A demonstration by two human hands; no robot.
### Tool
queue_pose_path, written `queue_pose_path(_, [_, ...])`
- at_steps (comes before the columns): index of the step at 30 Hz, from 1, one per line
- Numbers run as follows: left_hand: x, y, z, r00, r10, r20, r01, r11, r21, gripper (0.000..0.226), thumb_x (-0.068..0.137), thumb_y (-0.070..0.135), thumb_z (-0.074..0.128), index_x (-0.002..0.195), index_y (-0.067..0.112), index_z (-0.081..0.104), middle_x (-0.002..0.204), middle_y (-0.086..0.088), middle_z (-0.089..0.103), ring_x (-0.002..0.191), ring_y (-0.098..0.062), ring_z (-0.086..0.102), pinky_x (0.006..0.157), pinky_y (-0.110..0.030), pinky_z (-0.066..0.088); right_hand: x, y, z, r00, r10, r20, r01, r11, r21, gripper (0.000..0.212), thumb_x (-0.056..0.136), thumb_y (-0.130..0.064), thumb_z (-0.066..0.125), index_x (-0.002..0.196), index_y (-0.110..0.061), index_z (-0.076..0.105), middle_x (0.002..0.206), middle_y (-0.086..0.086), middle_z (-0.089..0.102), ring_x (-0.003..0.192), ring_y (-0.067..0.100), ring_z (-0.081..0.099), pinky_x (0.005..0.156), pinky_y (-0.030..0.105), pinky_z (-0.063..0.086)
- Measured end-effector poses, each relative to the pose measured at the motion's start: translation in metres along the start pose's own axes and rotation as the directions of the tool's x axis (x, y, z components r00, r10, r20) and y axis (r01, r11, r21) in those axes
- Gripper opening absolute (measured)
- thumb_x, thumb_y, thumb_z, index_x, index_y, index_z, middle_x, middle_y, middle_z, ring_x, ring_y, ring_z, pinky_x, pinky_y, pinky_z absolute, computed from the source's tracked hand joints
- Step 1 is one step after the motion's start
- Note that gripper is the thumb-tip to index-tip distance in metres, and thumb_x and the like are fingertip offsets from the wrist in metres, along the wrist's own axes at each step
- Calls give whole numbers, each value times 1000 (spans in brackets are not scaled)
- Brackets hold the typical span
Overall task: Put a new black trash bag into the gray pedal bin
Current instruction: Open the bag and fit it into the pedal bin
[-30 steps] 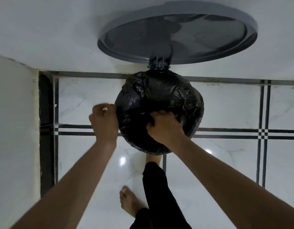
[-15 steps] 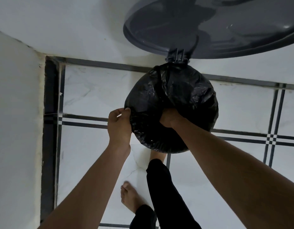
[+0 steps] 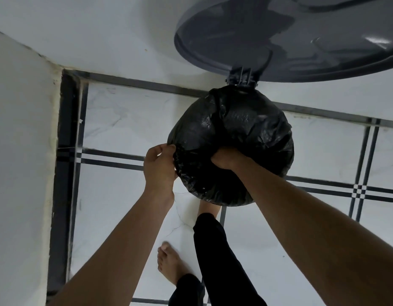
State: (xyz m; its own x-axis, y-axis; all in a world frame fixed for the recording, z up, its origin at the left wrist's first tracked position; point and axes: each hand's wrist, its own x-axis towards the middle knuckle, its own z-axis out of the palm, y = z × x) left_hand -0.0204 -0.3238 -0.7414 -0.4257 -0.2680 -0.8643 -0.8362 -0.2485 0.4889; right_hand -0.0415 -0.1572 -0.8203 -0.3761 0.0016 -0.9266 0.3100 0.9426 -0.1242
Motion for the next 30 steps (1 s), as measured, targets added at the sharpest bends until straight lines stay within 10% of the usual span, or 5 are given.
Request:
queue_pose_path(9, [1, -3, -1, 1000, -17, 3, 17, 999, -29, 13, 96, 19, 63, 108, 17, 66, 98, -5, 67, 88, -22, 61, 80, -38, 52, 34, 4, 12, 1000, -20, 18, 21, 994, -109, 56, 109, -34, 38, 157, -8, 37, 166, 17, 30, 152, 34, 31, 124, 39, 22])
queue_pose_path(22, [-1, 6, -1, 999, -53, 3, 53, 998, -36, 17, 98, 14, 61, 115, 14, 66, 99, -5, 68, 90, -21, 63, 83, -35, 56, -47, 4, -10, 991, -96, -92, 101, 994, 48, 31, 98, -8, 49, 120, 0, 70, 127, 20, 68, 122, 37, 61, 101, 32, 46])
queue_pose_path(30, [-3, 6, 1, 999, -43, 13, 44, 998, -35, 22, 98, 15, 60, 119, 14, 66, 99, -4, 67, 89, -20, 62, 80, -34, 53, -15, 6, -12, 997, 49, -66, -33, 974, 225, 37, 102, -13, 46, 132, 2, 62, 137, 21, 61, 130, 37, 54, 104, 35, 43])
